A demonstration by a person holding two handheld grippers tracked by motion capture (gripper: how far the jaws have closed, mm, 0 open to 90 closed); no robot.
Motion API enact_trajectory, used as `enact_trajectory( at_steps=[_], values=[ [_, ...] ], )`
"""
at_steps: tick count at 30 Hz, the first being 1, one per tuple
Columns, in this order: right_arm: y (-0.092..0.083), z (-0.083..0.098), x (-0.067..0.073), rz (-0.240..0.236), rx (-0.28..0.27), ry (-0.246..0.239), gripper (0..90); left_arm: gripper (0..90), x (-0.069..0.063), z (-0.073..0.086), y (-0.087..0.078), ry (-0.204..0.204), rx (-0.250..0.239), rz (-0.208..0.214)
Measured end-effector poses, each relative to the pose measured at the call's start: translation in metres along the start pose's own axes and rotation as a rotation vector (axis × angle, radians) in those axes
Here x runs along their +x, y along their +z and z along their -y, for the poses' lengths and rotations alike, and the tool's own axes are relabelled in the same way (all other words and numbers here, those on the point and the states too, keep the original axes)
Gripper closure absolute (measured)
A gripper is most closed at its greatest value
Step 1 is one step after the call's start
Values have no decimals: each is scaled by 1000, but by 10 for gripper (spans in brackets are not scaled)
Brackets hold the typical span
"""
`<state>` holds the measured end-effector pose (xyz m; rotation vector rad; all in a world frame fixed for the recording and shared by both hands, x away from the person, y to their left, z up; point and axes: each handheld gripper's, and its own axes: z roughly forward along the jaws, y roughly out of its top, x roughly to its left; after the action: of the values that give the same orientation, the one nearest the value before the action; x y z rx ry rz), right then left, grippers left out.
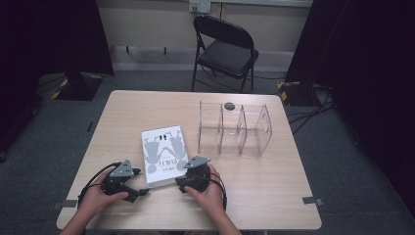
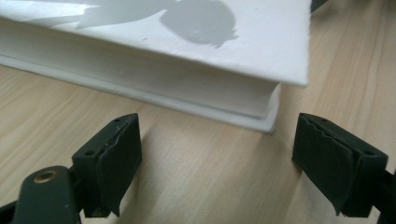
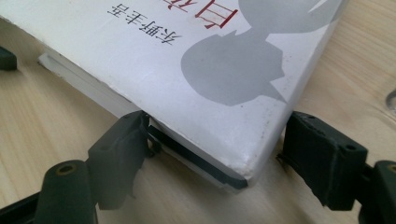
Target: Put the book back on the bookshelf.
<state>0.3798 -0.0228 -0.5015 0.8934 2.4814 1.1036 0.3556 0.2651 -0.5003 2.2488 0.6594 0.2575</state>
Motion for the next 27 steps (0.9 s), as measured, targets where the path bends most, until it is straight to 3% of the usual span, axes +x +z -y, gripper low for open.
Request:
enact_trajectory(
  at_steps=[4, 6, 9, 10, 11, 14, 16, 21, 23, 26, 27],
  values=[
    [1, -1, 7, 15, 0, 11, 212, 29, -6, 0, 4, 13, 0, 9],
    [1, -1, 7, 17, 1, 11, 211, 24, -11, -3, 8, 22, 5, 5],
    [1, -1, 7, 17, 1, 11, 210, 75, -11, -5, 9, 17, -18, 16],
    [1, -1, 7, 15, 2, 11, 207, 166, -10, -6, 8, 31, -10, 5],
    [1, -1, 7, 15, 2, 12, 207, 168, -9, -6, 8, 11, -17, -1],
    [1, -1, 6, 8, 1, 9, 205, 171, -9, -6, 7, 9, -19, -5],
    [-1, 0, 6, -4, 4, 6, 205, 231, -9, -7, 8, 3, -34, 1],
    [-3, 2, 6, -11, 5, -4, 209, 349, -5, -7, 5, -4, -29, -44],
    [-3, 2, 6, -10, 2, -8, 210, 354, -6, -8, 6, -24, -34, -55],
    [-3, 2, 7, -12, 3, -3, 207, 365, -5, -8, 6, -19, -26, -63],
    [-3, 2, 8, -5, 2, -3, 207, 368, -6, -9, 6, -40, -24, -70]
  ],
)
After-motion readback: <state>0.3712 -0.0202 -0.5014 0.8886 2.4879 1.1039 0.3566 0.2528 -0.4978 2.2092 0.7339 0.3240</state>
